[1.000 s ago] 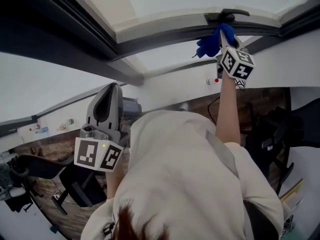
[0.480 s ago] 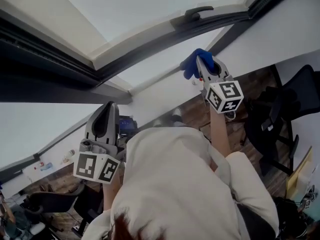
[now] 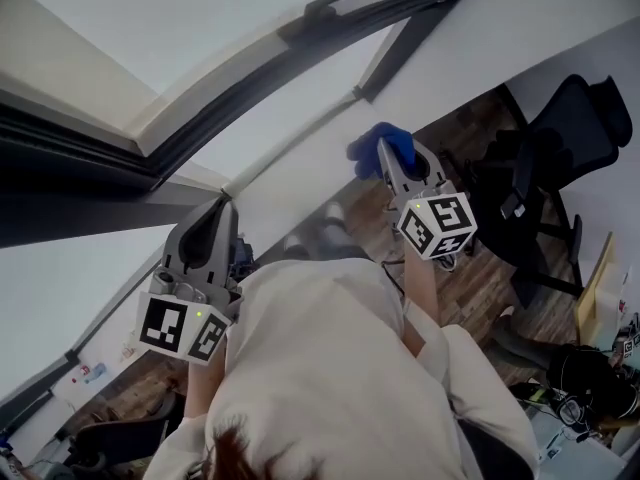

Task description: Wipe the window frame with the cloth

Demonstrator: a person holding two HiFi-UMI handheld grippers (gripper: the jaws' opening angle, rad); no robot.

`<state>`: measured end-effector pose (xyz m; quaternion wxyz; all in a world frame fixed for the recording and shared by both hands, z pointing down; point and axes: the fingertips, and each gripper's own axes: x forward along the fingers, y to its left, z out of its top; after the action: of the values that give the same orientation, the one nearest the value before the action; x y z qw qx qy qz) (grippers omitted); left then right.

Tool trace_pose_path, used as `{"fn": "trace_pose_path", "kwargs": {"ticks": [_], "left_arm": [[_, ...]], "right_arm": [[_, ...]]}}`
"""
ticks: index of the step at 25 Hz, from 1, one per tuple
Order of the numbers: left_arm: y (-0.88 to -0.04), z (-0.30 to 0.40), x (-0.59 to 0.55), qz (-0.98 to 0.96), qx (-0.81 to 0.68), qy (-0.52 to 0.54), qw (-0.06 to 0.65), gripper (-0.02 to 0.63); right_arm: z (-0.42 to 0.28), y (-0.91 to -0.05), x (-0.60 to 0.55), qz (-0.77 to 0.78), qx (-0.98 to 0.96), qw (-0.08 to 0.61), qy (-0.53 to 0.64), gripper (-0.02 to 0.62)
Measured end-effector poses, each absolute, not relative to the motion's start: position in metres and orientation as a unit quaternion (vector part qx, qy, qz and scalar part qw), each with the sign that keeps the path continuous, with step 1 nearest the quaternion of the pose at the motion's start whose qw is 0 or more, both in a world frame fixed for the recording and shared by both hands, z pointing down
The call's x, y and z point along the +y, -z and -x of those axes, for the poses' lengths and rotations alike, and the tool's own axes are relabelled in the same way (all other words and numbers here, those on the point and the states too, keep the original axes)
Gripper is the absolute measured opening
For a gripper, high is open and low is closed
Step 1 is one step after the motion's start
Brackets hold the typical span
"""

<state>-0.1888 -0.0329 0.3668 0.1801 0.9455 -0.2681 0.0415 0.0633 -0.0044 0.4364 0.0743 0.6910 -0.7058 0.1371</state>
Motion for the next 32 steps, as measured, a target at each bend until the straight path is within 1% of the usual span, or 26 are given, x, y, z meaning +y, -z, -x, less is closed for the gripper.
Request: {"fn": "trace_pose_path", "kwargs": {"ticks": [5, 11, 16, 22, 27, 32], "left_arm": [[-0.363, 0.173, -0.034, -0.945, -0.274, -0.035, 0.174, 0.009], [-0.36, 0.146, -0.035, -0.936, -0.311, -0.031, 0.162, 0.009], [-0.359, 0.11, -0.043, -0.908, -0.383, -0.018, 0.169, 0.009], [-0.368, 0.044, -0.048, -0.883, -0.427, -0.003, 0.194, 0.009], [-0.373, -0.002, -0.046, -0.862, -0.463, 0.01, 0.208, 0.009], [-0.379, -0.033, -0.036, -0.857, -0.468, 0.005, 0.216, 0.009]], "right_arm": [[-0.068, -0.429, -0.016, -0.685, -0.714, 0.072, -0.127, 0.049], [-0.075, -0.426, -0.058, -0.643, -0.754, 0.09, -0.103, 0.049], [-0.092, -0.414, -0.116, -0.581, -0.802, 0.131, -0.044, 0.049], [-0.115, -0.398, -0.193, -0.519, -0.836, 0.176, 0.035, 0.049], [-0.112, -0.419, -0.224, -0.454, -0.867, 0.205, 0.034, 0.049], [-0.094, -0.441, -0.234, -0.413, -0.886, 0.209, 0.012, 0.049]]}}
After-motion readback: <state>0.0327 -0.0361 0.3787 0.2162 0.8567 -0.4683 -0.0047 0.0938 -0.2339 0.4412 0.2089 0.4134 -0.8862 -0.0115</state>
